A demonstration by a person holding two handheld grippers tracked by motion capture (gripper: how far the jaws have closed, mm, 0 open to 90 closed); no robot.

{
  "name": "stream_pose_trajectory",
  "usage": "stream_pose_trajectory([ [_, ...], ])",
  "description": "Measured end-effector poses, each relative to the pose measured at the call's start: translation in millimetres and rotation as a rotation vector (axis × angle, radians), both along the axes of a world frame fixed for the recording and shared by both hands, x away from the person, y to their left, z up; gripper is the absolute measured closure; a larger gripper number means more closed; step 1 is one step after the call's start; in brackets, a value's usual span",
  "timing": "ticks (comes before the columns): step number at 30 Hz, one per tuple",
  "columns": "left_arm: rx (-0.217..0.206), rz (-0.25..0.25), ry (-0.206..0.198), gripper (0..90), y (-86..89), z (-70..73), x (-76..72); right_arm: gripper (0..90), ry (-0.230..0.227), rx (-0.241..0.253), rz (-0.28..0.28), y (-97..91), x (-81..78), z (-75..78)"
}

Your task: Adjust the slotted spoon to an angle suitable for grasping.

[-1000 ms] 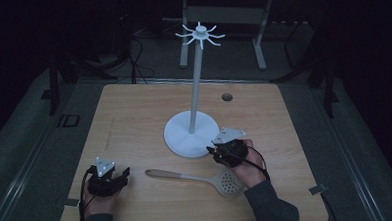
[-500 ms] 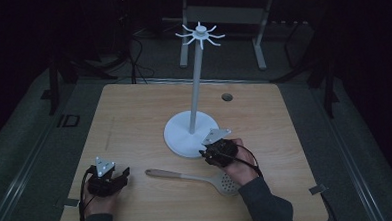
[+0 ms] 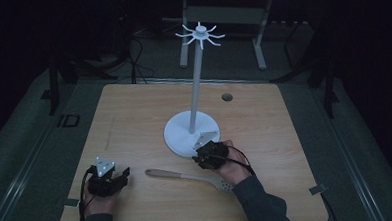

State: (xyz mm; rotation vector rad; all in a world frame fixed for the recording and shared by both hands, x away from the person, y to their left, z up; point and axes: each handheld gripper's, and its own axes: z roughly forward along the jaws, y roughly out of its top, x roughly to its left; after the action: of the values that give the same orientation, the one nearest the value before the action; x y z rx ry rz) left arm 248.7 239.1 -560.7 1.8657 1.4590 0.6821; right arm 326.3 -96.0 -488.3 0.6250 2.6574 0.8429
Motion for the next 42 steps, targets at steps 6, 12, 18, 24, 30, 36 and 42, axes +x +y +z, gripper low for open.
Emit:
stream_pose_trajectory([
  [6,-0.005,0.002,-0.001,43.2,0.4,0.4,-0.2,68.9,0.032,-0.022,0.068,13.4,-1.9,-8.5],
  [12,-0.005,0.001,-0.002,43.2,1.0,0.7,-0.4,70.0,0.075,-0.051,0.114,25.3,-3.3,-18.1],
  [18,-0.004,0.000,-0.001,43.2,1.2,0.8,-0.4,70.0,0.111,-0.073,0.147,34.2,-4.0,-24.9],
  [24,-0.005,0.001,-0.001,43.2,1.1,0.9,-0.5,70.0,0.137,-0.114,0.199,46.2,-6.0,-32.0],
  [30,-0.005,-0.001,0.000,43.2,1.0,0.8,-0.4,70.4,0.193,-0.158,0.234,56.7,-1.8,-39.4],
  [36,-0.006,0.003,-0.004,43.2,1.7,1.1,-0.5,71.6,0.222,-0.219,0.256,67.7,-1.0,-47.6],
  [42,-0.007,0.002,-0.006,43.1,2.0,1.3,-0.7,73.7,0.199,-0.233,0.276,66.2,-2.0,-47.4],
])
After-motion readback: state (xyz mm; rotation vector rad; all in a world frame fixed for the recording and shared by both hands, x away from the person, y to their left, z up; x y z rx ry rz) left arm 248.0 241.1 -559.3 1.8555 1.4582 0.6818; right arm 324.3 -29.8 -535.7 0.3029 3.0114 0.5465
